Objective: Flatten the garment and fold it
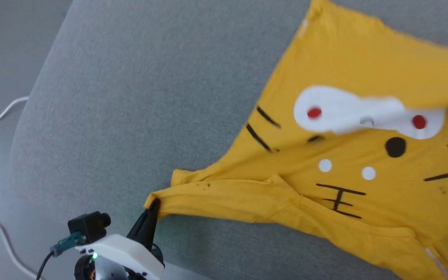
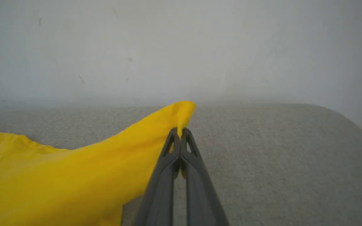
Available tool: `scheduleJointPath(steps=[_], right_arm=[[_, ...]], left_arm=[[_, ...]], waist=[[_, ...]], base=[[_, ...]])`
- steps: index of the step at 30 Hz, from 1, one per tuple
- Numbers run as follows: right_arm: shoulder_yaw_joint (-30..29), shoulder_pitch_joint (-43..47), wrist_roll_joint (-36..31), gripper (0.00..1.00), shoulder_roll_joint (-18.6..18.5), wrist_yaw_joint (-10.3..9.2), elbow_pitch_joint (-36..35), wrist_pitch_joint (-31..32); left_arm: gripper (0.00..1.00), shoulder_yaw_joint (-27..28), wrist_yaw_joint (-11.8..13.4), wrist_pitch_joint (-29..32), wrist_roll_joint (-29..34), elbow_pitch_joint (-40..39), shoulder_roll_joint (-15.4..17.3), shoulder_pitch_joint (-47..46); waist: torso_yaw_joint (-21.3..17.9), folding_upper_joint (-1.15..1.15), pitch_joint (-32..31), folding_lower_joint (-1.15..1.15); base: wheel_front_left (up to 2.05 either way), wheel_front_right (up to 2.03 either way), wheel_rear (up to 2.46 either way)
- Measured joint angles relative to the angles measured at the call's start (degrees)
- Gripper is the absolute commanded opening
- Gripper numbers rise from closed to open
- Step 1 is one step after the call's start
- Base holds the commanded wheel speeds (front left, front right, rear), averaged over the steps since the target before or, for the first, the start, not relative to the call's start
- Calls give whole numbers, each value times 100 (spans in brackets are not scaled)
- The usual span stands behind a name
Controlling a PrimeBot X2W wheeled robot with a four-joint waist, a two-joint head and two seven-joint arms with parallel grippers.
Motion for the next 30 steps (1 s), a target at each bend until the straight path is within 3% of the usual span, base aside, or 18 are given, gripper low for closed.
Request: scheduleJointPath(steps=[6,13,21,28,30], right_arm=[[-527,1147,31,0,559,0,-456,200],[-935,1983,175,0,910,0,-716,1176],[-1128,2543,424,0,990,0,-316,2808],[-1095,2576,635,0,907,1,-83,3242],[-1044,2612,699,38,907,-7,-130,3158]], left_arm=[[0,57,129,162,-16,-191,137,271],[0,78,199,238,-57,-368,208,449],[0,55,207,319,-57,-478,269,451],[0,16,254,368,-77,-506,276,467],[0,8,256,369,-97,-508,276,472]], waist=[[-320,0,-563,-1],[-773,0,-971,-1],[-1059,0,-1233,0],[-1082,0,-1292,0],[-1081,0,-1307,0]], base=[[0,0,0],[0,0,0],[0,0,0],[0,0,0],[0,0,0]])
